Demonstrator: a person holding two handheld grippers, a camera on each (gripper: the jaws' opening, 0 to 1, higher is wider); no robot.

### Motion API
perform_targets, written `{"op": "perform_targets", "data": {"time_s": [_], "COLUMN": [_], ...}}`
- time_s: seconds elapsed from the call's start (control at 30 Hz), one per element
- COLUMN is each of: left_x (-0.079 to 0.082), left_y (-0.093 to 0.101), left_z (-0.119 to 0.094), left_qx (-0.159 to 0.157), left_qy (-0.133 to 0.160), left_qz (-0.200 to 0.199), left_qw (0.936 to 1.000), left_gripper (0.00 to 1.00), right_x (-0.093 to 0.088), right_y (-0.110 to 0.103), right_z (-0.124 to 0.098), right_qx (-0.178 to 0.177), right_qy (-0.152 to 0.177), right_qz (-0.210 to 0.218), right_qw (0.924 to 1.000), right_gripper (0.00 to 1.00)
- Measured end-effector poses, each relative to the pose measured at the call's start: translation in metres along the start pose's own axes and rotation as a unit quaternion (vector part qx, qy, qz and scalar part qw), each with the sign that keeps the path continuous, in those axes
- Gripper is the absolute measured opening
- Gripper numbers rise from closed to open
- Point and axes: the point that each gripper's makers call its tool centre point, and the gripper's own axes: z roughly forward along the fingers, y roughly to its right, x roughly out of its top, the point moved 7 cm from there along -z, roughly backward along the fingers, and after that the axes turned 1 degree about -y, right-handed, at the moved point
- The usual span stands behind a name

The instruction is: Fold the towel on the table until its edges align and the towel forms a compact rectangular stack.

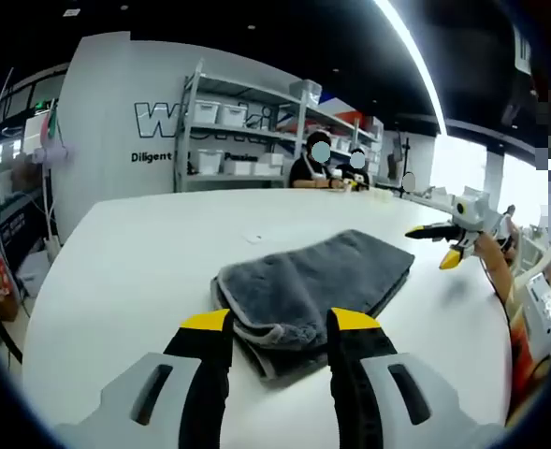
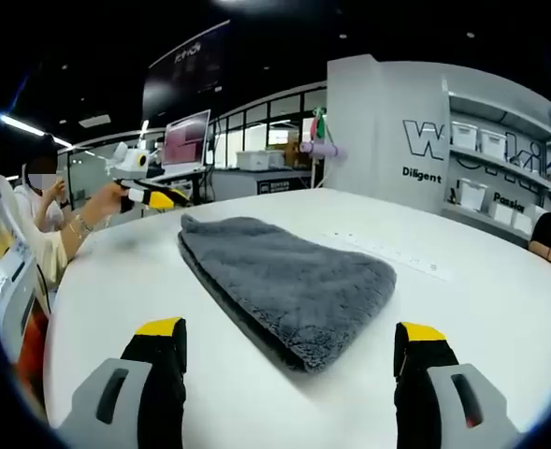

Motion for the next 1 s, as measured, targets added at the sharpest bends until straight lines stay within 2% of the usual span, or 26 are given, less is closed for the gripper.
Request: {"op": "perform_targets", "data": {"time_s": [0.1, 0.23, 0.4, 0.53, 0.6, 0.67, 0.8, 0.9, 1.0], "left_x": [0.005, 0.005, -0.007, -0.019, -0.022, -0.026, -0.027, -0.031, -0.035], "left_y": [-0.001, 0.000, -0.003, 0.000, 0.000, -0.003, -0.008, -0.011, -0.011], "left_z": [0.008, 0.018, 0.025, 0.027, 0.028, 0.027, 0.026, 0.026, 0.026], "left_qx": [0.005, -0.005, 0.001, -0.014, -0.014, -0.010, -0.014, -0.018, -0.022], "left_qy": [0.000, -0.016, -0.057, -0.086, -0.094, -0.104, -0.098, -0.102, -0.105], "left_qz": [0.019, 0.026, 0.036, 0.035, 0.032, 0.026, -0.013, -0.042, -0.053], "left_qw": [0.9998, 0.9995, 0.9977, 0.9956, 0.9950, 0.9942, 0.9950, 0.9938, 0.9928], "left_gripper": [0.34, 0.31, 0.25, 0.16, 0.16, 0.16, 0.15, 0.11, 0.09], "right_x": [0.001, 0.001, 0.000, -0.002, -0.003, -0.003, -0.003, -0.005, -0.006], "right_y": [-0.001, 0.000, 0.003, 0.004, 0.003, 0.003, 0.003, 0.004, 0.004], "right_z": [0.001, 0.000, 0.000, 0.002, 0.003, 0.004, 0.005, 0.006, 0.006], "right_qx": [0.003, -0.002, -0.004, -0.006, -0.005, -0.005, -0.004, -0.007, -0.008], "right_qy": [0.003, 0.003, 0.002, -0.004, -0.007, -0.008, -0.012, -0.017, -0.020], "right_qz": [0.002, 0.001, 0.002, 0.003, 0.002, 0.001, -0.002, -0.003, -0.003], "right_qw": [1.0000, 1.0000, 1.0000, 1.0000, 1.0000, 1.0000, 0.9999, 0.9998, 0.9998], "right_gripper": [0.93, 0.93, 0.93, 0.93, 0.93, 0.93, 0.93, 0.92, 0.92]}}
